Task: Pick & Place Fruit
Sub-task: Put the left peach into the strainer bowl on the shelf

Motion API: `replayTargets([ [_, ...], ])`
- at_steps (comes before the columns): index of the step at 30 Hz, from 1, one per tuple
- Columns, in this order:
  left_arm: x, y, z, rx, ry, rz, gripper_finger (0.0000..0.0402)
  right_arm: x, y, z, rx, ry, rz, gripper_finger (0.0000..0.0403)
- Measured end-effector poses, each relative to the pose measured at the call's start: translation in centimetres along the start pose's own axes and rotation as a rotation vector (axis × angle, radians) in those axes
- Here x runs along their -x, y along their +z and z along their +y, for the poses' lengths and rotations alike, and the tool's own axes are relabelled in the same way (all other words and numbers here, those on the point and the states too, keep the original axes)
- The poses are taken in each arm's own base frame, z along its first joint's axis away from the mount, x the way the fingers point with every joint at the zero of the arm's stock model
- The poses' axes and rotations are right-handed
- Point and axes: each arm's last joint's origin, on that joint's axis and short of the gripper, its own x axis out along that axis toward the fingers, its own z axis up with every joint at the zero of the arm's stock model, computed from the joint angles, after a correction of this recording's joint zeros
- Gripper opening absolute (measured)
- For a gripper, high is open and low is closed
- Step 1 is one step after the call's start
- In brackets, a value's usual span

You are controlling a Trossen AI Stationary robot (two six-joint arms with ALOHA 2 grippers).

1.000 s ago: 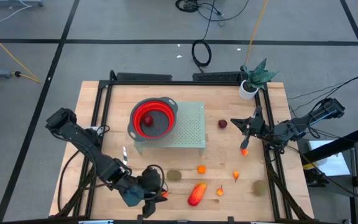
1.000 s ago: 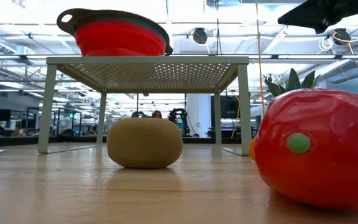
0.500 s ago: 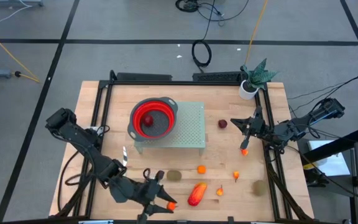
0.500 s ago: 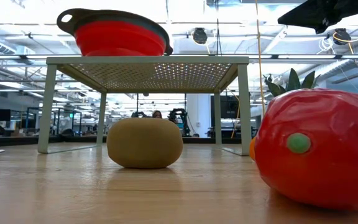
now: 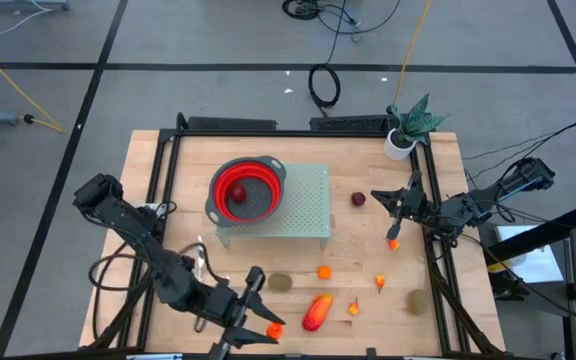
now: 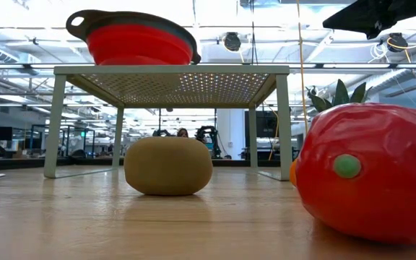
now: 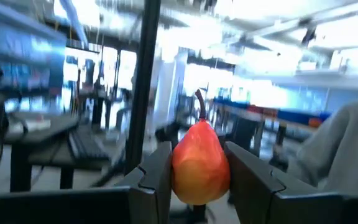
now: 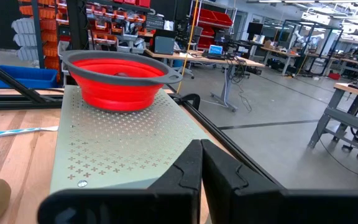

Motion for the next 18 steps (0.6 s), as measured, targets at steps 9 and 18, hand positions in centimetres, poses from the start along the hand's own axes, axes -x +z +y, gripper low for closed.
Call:
replayTargets([
  [9, 0.2, 1.9, -0.1, -0.042, -0.036, -0.188, 0.0124, 0.0, 0.0, 0.0, 0.001, 0.000, 0.000, 0.0000],
  [18, 0.2, 2.0, 0.0, -0.014, -0.009, -0.200, 0.0124, 0.0, 0.0, 0.0, 0.006, 0.000, 0.000, 0.0000],
])
